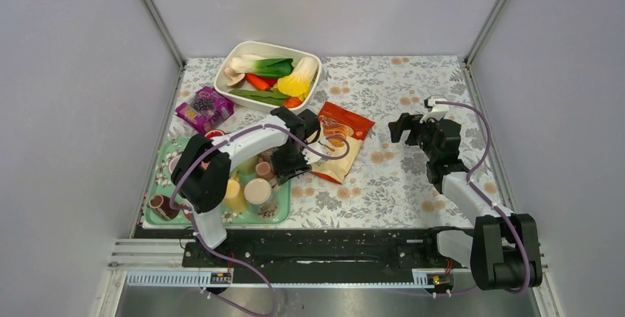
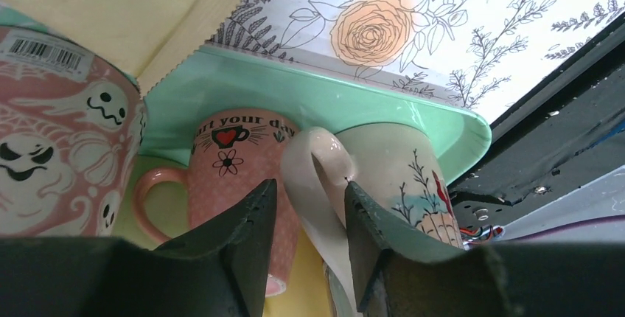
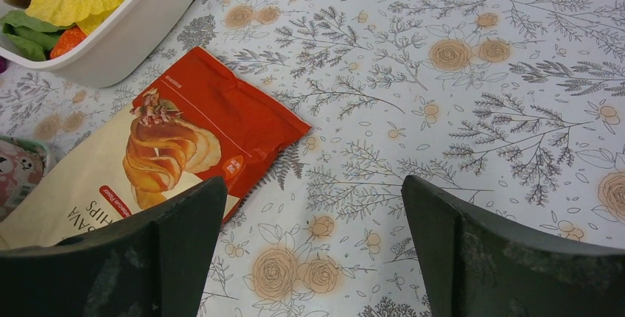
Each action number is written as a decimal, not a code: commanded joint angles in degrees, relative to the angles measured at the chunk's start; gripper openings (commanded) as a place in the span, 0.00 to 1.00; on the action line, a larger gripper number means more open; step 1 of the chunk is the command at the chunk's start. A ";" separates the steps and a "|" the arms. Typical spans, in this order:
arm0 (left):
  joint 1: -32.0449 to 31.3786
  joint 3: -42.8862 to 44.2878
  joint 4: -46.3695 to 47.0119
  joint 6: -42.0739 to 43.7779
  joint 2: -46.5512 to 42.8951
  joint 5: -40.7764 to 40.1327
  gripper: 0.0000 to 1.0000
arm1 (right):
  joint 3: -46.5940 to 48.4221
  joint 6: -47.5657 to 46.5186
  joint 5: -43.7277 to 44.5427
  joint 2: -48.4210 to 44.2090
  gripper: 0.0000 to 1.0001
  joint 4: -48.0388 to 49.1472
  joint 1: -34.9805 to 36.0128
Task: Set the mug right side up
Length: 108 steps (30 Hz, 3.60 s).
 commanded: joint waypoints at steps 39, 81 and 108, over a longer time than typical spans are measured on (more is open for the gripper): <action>-8.59 2.51 -3.05 3.77 -8.55 8.57 0.00 | 2.46 3.48 -4.85 1.83 0.99 3.39 -0.21; 0.67 13.65 16.57 -13.67 -21.82 24.98 0.00 | 4.38 43.31 -35.15 21.17 0.54 49.46 36.12; 2.35 8.24 25.14 -1.28 -30.19 -20.67 0.99 | 24.99 -6.09 12.66 -5.56 0.00 -41.70 27.60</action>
